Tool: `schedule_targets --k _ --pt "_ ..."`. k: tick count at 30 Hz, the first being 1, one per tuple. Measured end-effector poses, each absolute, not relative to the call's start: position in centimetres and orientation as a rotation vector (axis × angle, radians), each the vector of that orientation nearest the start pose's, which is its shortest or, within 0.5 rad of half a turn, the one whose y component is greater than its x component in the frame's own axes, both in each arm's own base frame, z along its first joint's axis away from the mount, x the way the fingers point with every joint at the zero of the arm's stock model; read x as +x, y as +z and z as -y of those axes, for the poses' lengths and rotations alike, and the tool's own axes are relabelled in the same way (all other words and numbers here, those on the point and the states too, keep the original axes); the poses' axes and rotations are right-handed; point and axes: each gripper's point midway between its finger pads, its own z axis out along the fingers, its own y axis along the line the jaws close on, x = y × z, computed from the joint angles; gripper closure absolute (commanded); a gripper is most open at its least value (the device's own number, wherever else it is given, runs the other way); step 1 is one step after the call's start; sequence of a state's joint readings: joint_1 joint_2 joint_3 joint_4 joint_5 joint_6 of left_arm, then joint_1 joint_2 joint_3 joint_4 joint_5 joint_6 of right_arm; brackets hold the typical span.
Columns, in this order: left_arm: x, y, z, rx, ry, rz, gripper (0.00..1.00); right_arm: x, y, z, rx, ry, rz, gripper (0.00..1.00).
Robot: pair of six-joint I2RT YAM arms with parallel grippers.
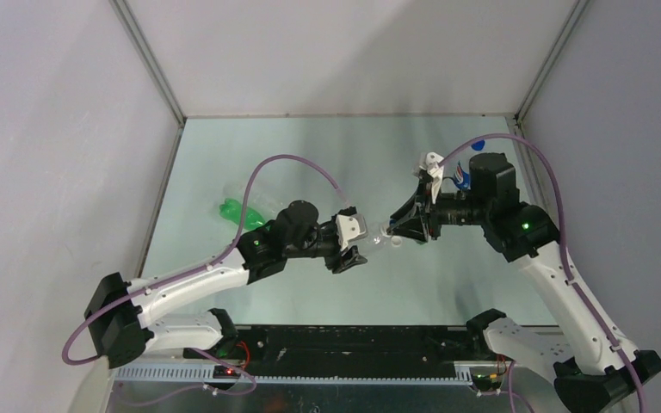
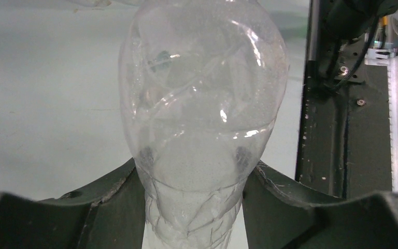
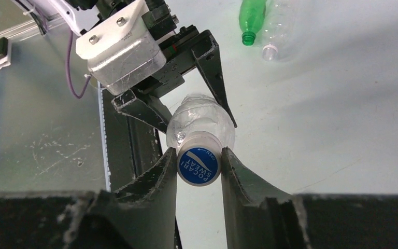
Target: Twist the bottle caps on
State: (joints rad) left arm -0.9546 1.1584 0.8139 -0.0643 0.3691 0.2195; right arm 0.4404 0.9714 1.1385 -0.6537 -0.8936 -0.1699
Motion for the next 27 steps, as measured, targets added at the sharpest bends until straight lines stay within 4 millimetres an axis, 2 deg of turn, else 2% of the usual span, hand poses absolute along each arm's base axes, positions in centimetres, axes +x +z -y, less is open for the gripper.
schedule_targets --k 2,7,10,15,16,17,18,19,20,21,23,25,27 --pt "17.4 19.5 33.2 1.319 -0.805 -1.566 0.63 17.3 30.6 -22.8 -1.113 1.065 -1.702 0.99" --pt "19.3 19.3 32.5 1.259 -0.616 -1.589 0.63 19.0 30.1 -23.3 -0.995 0.992 -1.825 1.00" --pt "21.0 19.6 31.8 1.209 -0.409 -1.577 0.63 20.2 29.7 -23.3 -0.812 0.960 -1.953 1.00" --pt "23.6 20.0 31.3 1.099 -0.074 -1.533 0.63 22.3 29.2 -22.7 -0.365 0.959 -2.153 0.98" --pt "24.2 20.0 31.1 1.067 -0.009 -1.531 0.63 22.5 29.1 -22.6 -0.299 0.962 -2.173 0.95" --pt "24.2 20.0 31.1 1.062 -0.001 -1.529 0.63 22.8 29.0 -22.6 -0.251 0.963 -2.187 0.86" --pt "24.4 20.0 31.1 1.049 0.015 -1.529 0.62 23.0 29.1 -22.5 -0.208 0.968 -2.194 0.81" --pt "24.5 20.0 31.1 1.043 0.016 -1.530 0.62 23.2 29.1 -22.4 -0.176 0.971 -2.196 0.67" --pt "24.7 20.1 31.0 1.030 0.010 -1.535 0.62 23.4 29.3 -22.2 -0.152 0.976 -2.193 0.61" --pt "24.8 20.0 31.2 1.028 -0.010 -1.539 0.62 23.5 29.5 -22.1 -0.144 0.981 -2.185 0.48" --pt "24.8 19.8 31.6 1.040 -0.080 -1.548 0.62 23.6 29.6 -21.7 -0.156 0.985 -2.167 0.36" --pt "25.2 19.3 31.1 1.057 -0.116 -1.579 0.62 23.6 30.1 -21.1 -0.190 0.983 -2.137 0.30" --pt "25.5 18.4 30.3 1.090 -0.163 -1.620 0.62 23.1 30.9 -20.6 -0.282 0.984 -2.081 0.29"
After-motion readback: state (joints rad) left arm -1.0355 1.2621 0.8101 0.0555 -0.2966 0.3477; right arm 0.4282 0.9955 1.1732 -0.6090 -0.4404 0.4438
